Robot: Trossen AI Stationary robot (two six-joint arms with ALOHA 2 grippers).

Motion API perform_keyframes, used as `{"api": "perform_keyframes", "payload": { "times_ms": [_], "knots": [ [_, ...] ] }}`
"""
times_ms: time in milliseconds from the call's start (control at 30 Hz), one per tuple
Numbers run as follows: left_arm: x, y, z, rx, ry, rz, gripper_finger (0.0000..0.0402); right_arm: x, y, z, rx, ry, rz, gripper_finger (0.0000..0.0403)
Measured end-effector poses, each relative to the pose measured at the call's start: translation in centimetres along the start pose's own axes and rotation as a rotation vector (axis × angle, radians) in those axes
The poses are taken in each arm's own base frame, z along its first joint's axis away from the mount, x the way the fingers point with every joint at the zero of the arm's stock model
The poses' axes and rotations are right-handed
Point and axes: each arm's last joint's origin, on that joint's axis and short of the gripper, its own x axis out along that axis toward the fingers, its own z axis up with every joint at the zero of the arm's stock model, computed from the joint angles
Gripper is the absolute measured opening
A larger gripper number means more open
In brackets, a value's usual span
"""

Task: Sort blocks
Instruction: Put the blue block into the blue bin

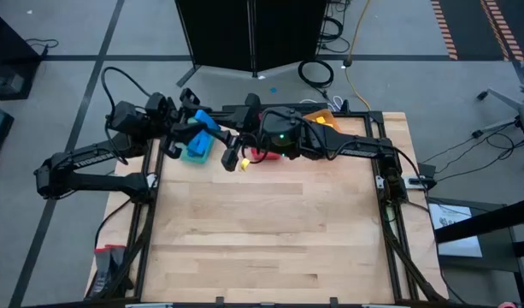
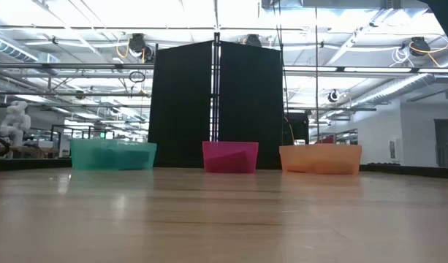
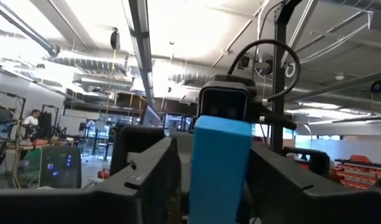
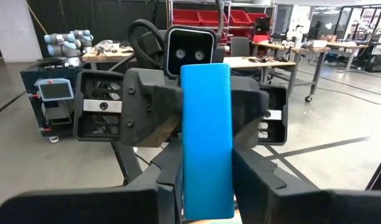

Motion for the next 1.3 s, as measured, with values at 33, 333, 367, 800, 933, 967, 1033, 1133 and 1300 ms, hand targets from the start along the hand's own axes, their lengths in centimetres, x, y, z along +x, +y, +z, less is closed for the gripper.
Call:
{"api": "perform_keyframes", "payload": {
  "times_ms": [33,333,367,800,933,967,1033,1133,1300],
  "knots": [
    [0.0,0.0,0.1,0.003,-0.005,-0.002,0.0190,0.0,0.0,0.0,-0.001,0.001,0.001,0.0084],
    [0.0,-0.1,0.3,0.037,-0.026,-0.009,0.0122,0.0,-0.1,0.0,0.003,0.001,0.001,0.0084],
    [0.0,-0.1,0.3,0.037,-0.025,-0.010,0.0119,0.0,-0.1,0.0,0.007,0.001,0.001,0.0084],
    [0.0,-0.1,0.2,0.029,-0.023,0.001,0.0119,0.2,-0.6,0.0,0.044,-0.002,-0.018,0.0163],
    [0.0,0.0,0.2,0.030,-0.024,0.002,0.0119,0.2,-0.6,0.0,0.045,-0.002,-0.039,0.0248],
    [0.0,0.0,0.2,0.032,-0.023,0.006,0.0119,0.2,-0.7,-0.1,0.042,0.004,-0.060,0.0264],
    [-0.1,0.2,0.3,0.037,-0.024,0.034,0.0119,0.2,-0.8,-0.3,0.032,0.020,-0.116,0.0290],
    [-0.5,0.9,0.2,0.043,0.005,0.106,0.0121,0.0,-1.0,-0.6,0.002,0.063,-0.156,0.0312],
    [-1.9,2.8,-1.3,0.009,0.193,0.343,0.0123,-0.6,-1.3,-1.0,-0.014,0.144,-0.166,0.0317]
  ]
}}
